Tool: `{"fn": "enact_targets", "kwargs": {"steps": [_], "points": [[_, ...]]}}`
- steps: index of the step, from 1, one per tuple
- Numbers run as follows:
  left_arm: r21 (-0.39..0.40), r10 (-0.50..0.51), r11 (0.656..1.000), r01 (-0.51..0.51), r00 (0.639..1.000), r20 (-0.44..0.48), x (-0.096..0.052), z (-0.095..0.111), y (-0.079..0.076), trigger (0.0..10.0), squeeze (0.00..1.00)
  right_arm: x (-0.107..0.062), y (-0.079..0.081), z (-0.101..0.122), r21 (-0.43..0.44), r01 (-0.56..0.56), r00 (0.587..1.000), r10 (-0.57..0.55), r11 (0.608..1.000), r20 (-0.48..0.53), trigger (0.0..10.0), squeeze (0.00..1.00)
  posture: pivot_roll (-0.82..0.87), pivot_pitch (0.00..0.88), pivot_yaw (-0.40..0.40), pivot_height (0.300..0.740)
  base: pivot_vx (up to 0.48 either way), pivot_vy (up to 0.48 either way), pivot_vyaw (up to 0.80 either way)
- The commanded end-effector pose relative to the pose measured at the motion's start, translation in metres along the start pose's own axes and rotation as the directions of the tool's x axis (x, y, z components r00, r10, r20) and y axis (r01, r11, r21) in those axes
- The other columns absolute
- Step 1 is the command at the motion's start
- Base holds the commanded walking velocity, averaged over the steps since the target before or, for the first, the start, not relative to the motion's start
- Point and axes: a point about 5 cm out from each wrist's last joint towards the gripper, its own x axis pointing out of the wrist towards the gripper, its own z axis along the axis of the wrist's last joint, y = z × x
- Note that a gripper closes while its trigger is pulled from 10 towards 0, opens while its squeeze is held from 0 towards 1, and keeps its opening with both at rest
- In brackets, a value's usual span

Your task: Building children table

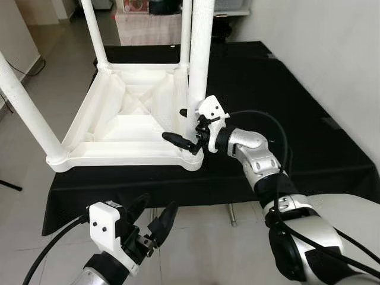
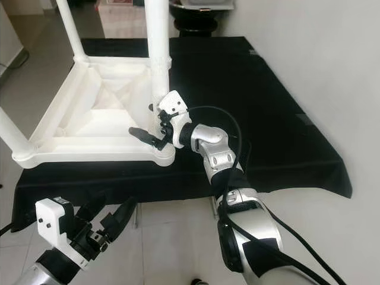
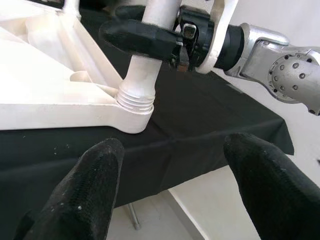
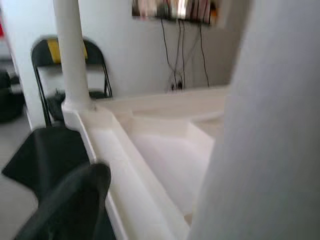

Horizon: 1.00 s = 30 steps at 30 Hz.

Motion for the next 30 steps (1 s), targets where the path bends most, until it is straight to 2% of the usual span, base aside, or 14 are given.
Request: {"fn": "enact_targets", "kwargs": {"steps": [1,8,9,10,16,22,27,30], "points": [[0.003,-0.002,1.000,0.002,1.000,-0.006,-0.002,0.001,-0.003,10.0,0.00,0.004,0.005,-0.002,0.001,-0.064,0.998,0.064,0.998,-0.013,10.0,0.00,0.09,0.196,-0.045,0.740,0.000,0.000,0.00],[0.002,-0.001,1.000,0.001,1.000,-0.011,-0.005,0.003,-0.005,10.0,0.00,0.008,0.007,0.005,0.015,-0.167,0.986,0.167,0.986,0.019,10.0,0.00,0.10,0.225,-0.042,0.740,0.000,0.000,0.00],[0.000,-0.002,1.000,0.002,1.000,-0.015,-0.007,0.003,-0.007,10.0,0.00,0.010,0.007,0.009,0.011,-0.188,0.982,0.188,0.982,0.029,8.5,0.00,0.10,0.236,-0.040,0.740,0.000,0.000,0.00],[-0.003,-0.003,1.000,0.003,1.000,-0.018,-0.008,0.004,-0.008,10.0,0.00,0.011,0.005,0.013,0.010,-0.204,0.978,0.204,0.979,0.040,0.0,0.00,0.10,0.246,-0.038,0.740,0.000,0.000,0.00],[-0.011,-0.001,1.000,0.001,1.000,-0.025,-0.012,0.005,-0.012,10.0,0.00,0.011,0.002,0.022,-0.003,-0.244,0.968,0.244,0.970,0.063,0.0,0.00,0.10,0.261,-0.037,0.740,0.000,0.000,0.00],[-0.018,0.001,1.000,-0.002,1.000,-0.027,-0.013,0.006,-0.012,10.0,0.00,0.009,-0.002,0.025,-0.009,-0.237,0.969,0.237,0.971,0.068,0.0,0.00,0.09,0.268,-0.034,0.740,0.000,0.000,0.00],[-0.027,0.001,1.000,-0.002,1.000,-0.027,-0.014,0.006,-0.014,10.0,0.00,0.002,-0.012,0.029,-0.036,-0.155,0.985,0.157,0.987,0.075,0.0,0.00,0.08,0.268,-0.037,0.740,0.000,0.000,0.00],[-0.031,0.002,1.000,-0.003,1.000,-0.024,-0.014,0.005,-0.016,10.0,0.00,-0.006,-0.020,0.023,-0.027,0.017,0.997,-0.015,0.999,0.075,0.0,0.00,0.06,0.261,-0.048,0.740,0.000,0.000,0.00]]}}
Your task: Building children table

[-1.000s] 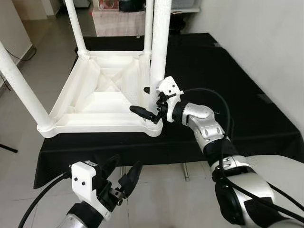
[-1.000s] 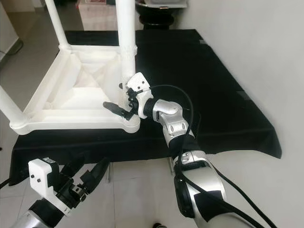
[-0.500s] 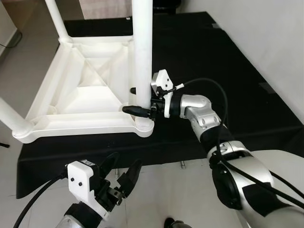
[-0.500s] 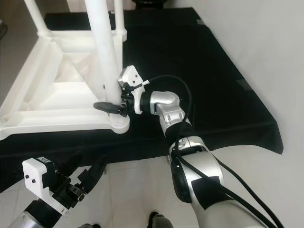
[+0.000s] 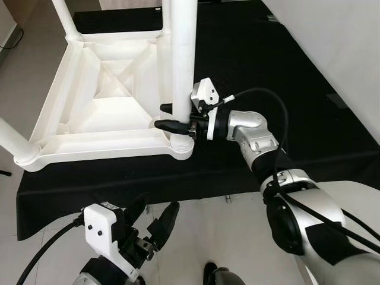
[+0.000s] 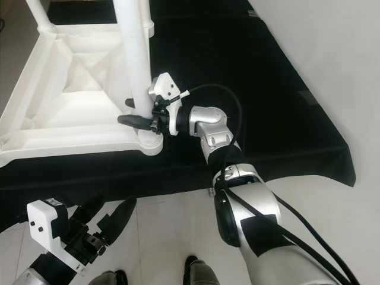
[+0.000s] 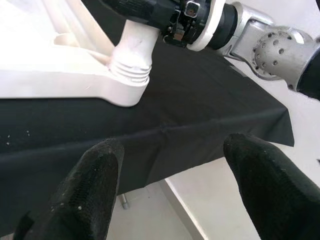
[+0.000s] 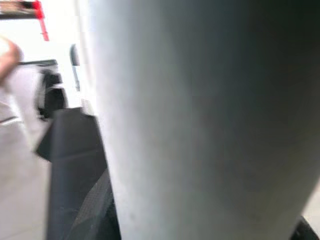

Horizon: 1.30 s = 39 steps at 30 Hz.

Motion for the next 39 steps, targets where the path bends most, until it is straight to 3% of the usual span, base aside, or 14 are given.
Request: {"fn": "enact_targets", "kwargs": {"steps": [1,3,4,7,14,15,18,19,21,22,27,34,35,39], "points": [[-0.001,-0.004,1.000,0.003,1.000,-0.011,-0.002,0.000,-0.003,10.0,0.00,-0.007,-0.002,-0.011,0.027,0.194,0.981,-0.193,0.981,-0.022,0.0,0.00,0.05,0.260,-0.049,0.740,0.000,0.000,0.00],[-0.001,-0.003,1.000,0.003,1.000,-0.010,-0.002,0.000,-0.003,10.0,0.00,-0.007,0.001,-0.016,0.045,0.258,0.966,-0.257,0.965,-0.031,0.0,0.00,0.05,0.260,-0.049,0.740,0.000,0.000,0.00],[-0.001,-0.003,1.000,0.003,1.000,-0.009,-0.002,0.000,-0.003,10.0,0.00,-0.011,0.006,-0.028,-0.014,0.484,0.868,-0.482,0.875,-0.120,0.0,0.00,0.04,0.255,-0.050,0.740,0.000,0.000,0.00],[0.000,-0.005,1.000,0.005,1.000,-0.005,0.002,0.001,0.000,10.0,0.00,-0.006,0.070,-0.038,-0.032,0.634,0.761,-0.631,0.773,-0.152,0.0,0.00,0.02,0.252,-0.032,0.740,0.000,0.000,0.00],[0.002,-0.017,1.000,0.018,1.000,-0.007,0.006,-0.001,0.001,10.0,0.00,0.018,0.076,-0.034,0.006,0.577,0.812,-0.572,0.817,-0.118,0.0,0.00,0.02,0.220,-0.029,0.740,0.000,0.000,0.00],[0.003,-0.019,1.000,0.019,1.000,-0.004,0.007,-0.002,0.002,10.0,0.00,0.023,0.073,-0.031,0.024,0.566,0.821,-0.561,0.824,-0.105,4.1,0.00,0.01,0.203,-0.033,0.740,0.000,0.000,0.00],[0.003,-0.019,1.000,0.019,1.000,-0.002,0.008,-0.002,0.003,10.0,0.00,0.025,0.071,-0.029,0.035,0.562,0.825,-0.557,0.826,-0.097,4.1,0.00,0.01,0.201,-0.034,0.740,0.000,0.000,0.00],[0.005,-0.020,1.000,0.020,1.000,0.004,0.009,-0.002,0.004,10.0,0.00,0.034,0.071,-0.019,0.095,0.481,0.876,-0.480,0.871,-0.036,10.0,0.00,0.01,0.190,-0.034,0.740,0.000,0.000,0.00],[0.006,-0.020,1.000,0.020,1.000,0.005,0.010,-0.002,0.004,10.0,0.00,0.036,0.073,-0.014,0.117,0.458,0.888,-0.460,0.881,-0.015,10.0,0.00,0.01,0.190,-0.034,0.740,0.000,0.000,0.00],[0.007,-0.020,1.000,0.020,1.000,0.007,0.010,-0.002,0.004,10.0,0.00,0.038,0.075,-0.008,0.151,0.411,0.908,-0.419,0.899,0.023,10.0,1.00,0.01,0.187,-0.033,0.740,0.000,0.000,0.00],[0.009,-0.023,1.000,0.023,1.000,0.007,0.012,-0.002,0.005,10.0,0.00,0.039,0.077,0.014,0.160,0.181,0.971,-0.202,0.970,0.125,10.0,1.00,0.01,0.180,-0.029,0.740,0.000,0.000,0.00],[0.011,-0.024,1.000,0.024,1.000,0.008,0.012,-0.001,0.005,10.0,0.00,0.036,0.064,0.020,0.080,0.068,0.991,-0.077,0.994,0.112,10.0,0.92,0.02,0.188,-0.028,0.740,0.000,0.000,0.00],[0.011,-0.023,1.000,0.023,1.000,0.007,0.012,-0.002,0.005,10.0,0.00,0.036,0.062,0.022,0.032,-0.010,0.994,0.007,0.999,0.111,10.0,0.00,0.02,0.191,-0.027,0.740,0.000,0.000,0.00],[0.010,-0.023,1.000,0.023,1.000,0.006,0.011,-0.002,0.005,10.0,0.00,0.036,0.057,0.025,0.004,-0.076,0.991,0.076,0.997,0.107,10.0,0.00,0.02,0.194,-0.026,0.740,0.000,0.000,0.00]]}}
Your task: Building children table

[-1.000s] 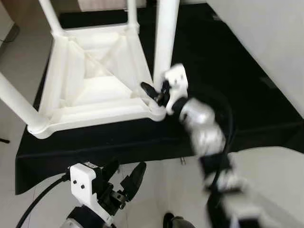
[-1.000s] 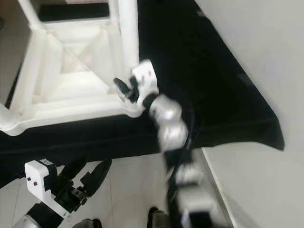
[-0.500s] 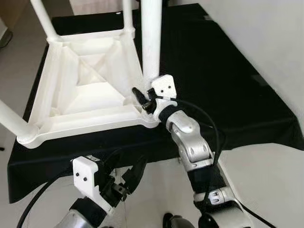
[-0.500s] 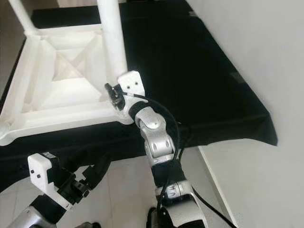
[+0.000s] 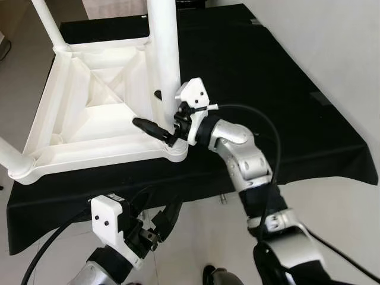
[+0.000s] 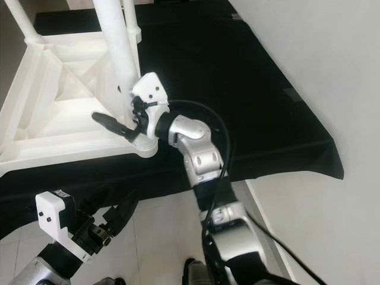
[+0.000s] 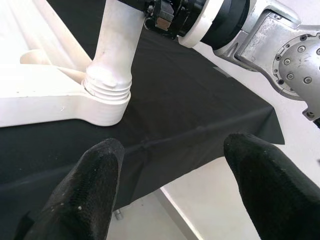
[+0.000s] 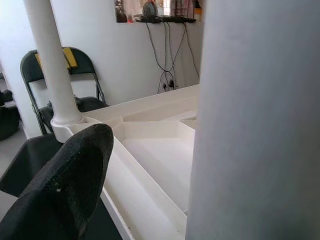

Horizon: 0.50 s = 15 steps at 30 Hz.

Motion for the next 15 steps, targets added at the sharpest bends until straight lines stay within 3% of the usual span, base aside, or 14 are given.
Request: {"fn": "enact_targets", "kwargs": {"steps": [1,3,7,13,14,15], "points": [[-0.008,0.005,1.000,-0.005,1.000,-0.016,-0.003,-0.003,0.001,10.0,0.00,0.006,0.004,0.007,-0.040,-0.166,0.986,0.166,0.985,0.013,10.0,0.00,0.03,0.202,-0.028,0.740,0.000,0.000,0.00],[-0.010,0.008,1.000,-0.008,1.000,-0.021,-0.006,-0.003,-0.001,10.0,0.00,0.003,0.001,0.011,-0.053,-0.298,0.954,0.298,0.953,0.008,10.0,0.00,0.04,0.213,-0.027,0.740,0.000,0.000,0.00],[-0.013,0.011,1.000,-0.011,1.000,-0.027,-0.009,-0.003,-0.002,10.0,0.00,-0.001,-0.003,0.013,-0.012,-0.396,0.918,0.396,0.918,0.012,10.0,0.00,0.04,0.225,-0.027,0.740,0.000,0.000,0.00],[-0.016,0.012,1.000,-0.012,0.999,-0.032,-0.010,-0.004,-0.003,10.0,0.00,-0.003,-0.006,0.012,0.002,-0.439,0.898,0.439,0.898,-0.003,10.0,0.00,0.04,0.232,-0.027,0.740,0.000,0.000,0.00],[-0.017,0.012,1.000,-0.013,0.999,-0.034,-0.011,-0.004,-0.003,10.0,0.00,-0.004,-0.008,0.012,0.013,-0.457,0.889,0.457,0.889,-0.012,6.5,0.00,0.04,0.232,-0.028,0.740,0.000,0.000,0.00],[-0.017,0.012,1.000,-0.013,0.999,-0.034,-0.011,-0.004,-0.003,10.0,0.00,-0.004,-0.008,0.012,0.013,-0.457,0.889,0.457,0.889,-0.012,6.5,0.00,0.04,0.232,-0.028,0.740,0.000,0.000,0.00]]}}
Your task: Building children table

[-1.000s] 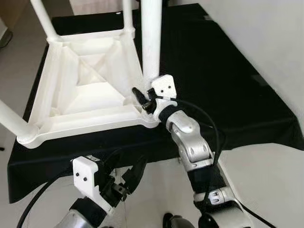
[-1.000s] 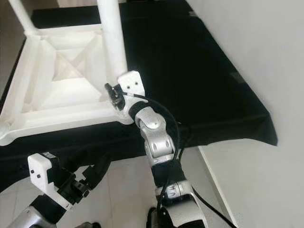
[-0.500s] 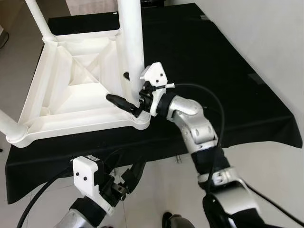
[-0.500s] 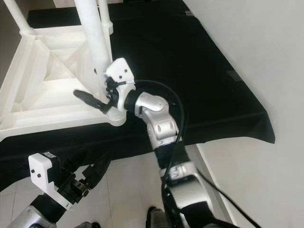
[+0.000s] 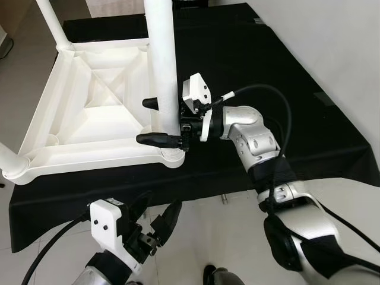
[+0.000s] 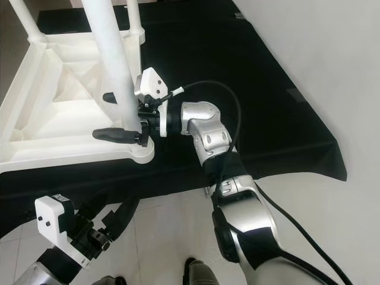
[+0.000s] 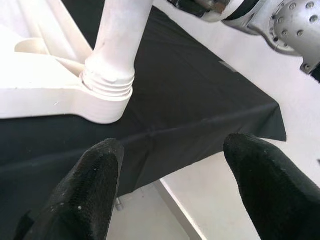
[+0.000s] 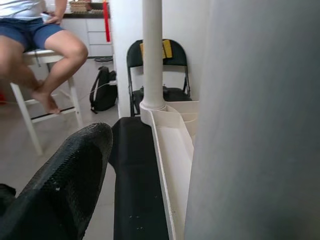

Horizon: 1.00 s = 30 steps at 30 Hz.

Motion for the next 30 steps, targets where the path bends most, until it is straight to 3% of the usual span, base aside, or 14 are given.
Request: {"fn": "enact_targets", "kwargs": {"steps": [1,10,17,18,19,20,21,23,25,26,27,28,29,30], "points": [[0.003,-0.010,1.000,0.010,1.000,-0.003,-0.003,0.001,-0.002,10.0,0.00,0.003,0.003,-0.002,0.013,-0.079,0.997,0.079,0.997,-0.007,0.0,0.00,0.05,0.233,-0.029,0.740,0.000,0.000,0.00],[0.002,-0.004,1.000,0.004,1.000,-0.002,-0.003,0.000,-0.002,10.0,0.00,-0.002,-0.001,-0.002,0.019,-0.103,0.995,0.103,0.995,-0.012,0.0,0.00,0.04,0.232,-0.035,0.740,0.000,0.000,0.00],[0.004,-0.002,1.000,0.002,1.000,0.006,-0.002,0.000,-0.001,10.0,0.00,-0.013,-0.004,-0.007,0.002,-0.027,1.000,0.027,1.000,0.007,0.0,0.00,0.04,0.224,-0.038,0.740,0.000,0.000,0.00],[0.004,-0.002,1.000,0.002,1.000,0.009,-0.002,0.000,-0.002,10.0,0.00,-0.016,-0.004,-0.009,-0.014,0.051,0.999,-0.051,0.999,0.004,0.0,0.00,0.02,0.222,-0.042,0.740,0.000,0.000,0.00],[0.004,-0.002,1.000,0.002,1.000,0.009,-0.002,0.000,-0.002,10.0,0.00,-0.016,-0.004,-0.009,-0.014,0.051,0.999,-0.051,0.999,0.004,0.0,0.00,0.02,0.222,-0.042,0.740,0.000,0.000,0.00],[0.003,-0.003,1.000,0.003,1.000,0.012,-0.001,0.001,-0.002,10.0,0.00,-0.019,0.000,-0.015,-0.008,0.213,0.977,-0.213,0.977,-0.007,0.0,0.00,0.02,0.220,-0.048,0.740,0.000,0.000,0.00],[0.003,-0.003,1.000,0.003,1.000,0.012,-0.001,0.001,-0.002,10.0,0.00,-0.019,0.000,-0.015,-0.008,0.213,0.977,-0.213,0.977,-0.007,0.0,0.00,0.02,0.220,-0.048,0.740,0.000,0.000,0.00],[0.003,-0.004,1.000,0.004,1.000,0.013,-0.001,0.001,-0.002,10.0,0.00,-0.016,0.005,-0.022,0.021,0.342,0.939,-0.342,0.939,-0.023,0.0,0.00,0.02,0.220,-0.049,0.740,0.000,0.000,0.00],[0.004,-0.004,1.000,0.004,1.000,0.014,-0.001,0.001,-0.001,10.0,0.00,-0.005,0.012,-0.041,-0.070,0.643,0.749,-0.645,0.763,-0.149,0.0,0.00,0.01,0.222,-0.050,0.740,0.000,0.000,0.00],[0.004,-0.003,1.000,0.003,1.000,0.016,-0.001,0.002,-0.001,10.0,0.00,0.008,0.034,-0.050,-0.021,0.713,0.688,-0.705,0.701,-0.174,0.0,0.00,0.00,0.225,-0.043,0.740,0.000,0.000,0.00],[0.004,-0.003,1.000,0.003,1.000,0.016,-0.001,0.002,-0.001,10.0,0.00,0.008,0.034,-0.050,-0.021,0.713,0.688,-0.705,0.701,-0.174,0.0,0.00,0.00,0.225,-0.043,0.740,0.000,0.000,0.00],[0.004,-0.003,1.000,0.003,1.000,0.017,-0.001,0.002,-0.001,10.0,0.00,0.014,0.049,-0.053,0.027,0.753,0.650,-0.736,0.658,-0.189,0.0,0.00,0.00,0.225,-0.043,0.740,0.000,0.000,0.00],[0.005,-0.003,1.000,0.003,1.000,0.017,0.000,0.003,-0.001,10.0,0.00,0.026,0.062,-0.052,0.061,0.742,0.667,-0.725,0.668,-0.171,0.0,0.00,0.01,0.231,-0.044,0.740,0.000,0.000,0.00],[0.005,-0.003,1.000,0.003,1.000,0.017,0.000,0.003,-0.001,10.0,0.00,0.026,0.062,-0.052,0.061,0.742,0.667,-0.725,0.668,-0.171,0.0,0.00,0.01,0.231,-0.044,0.740,0.000,0.000,0.00]]}}
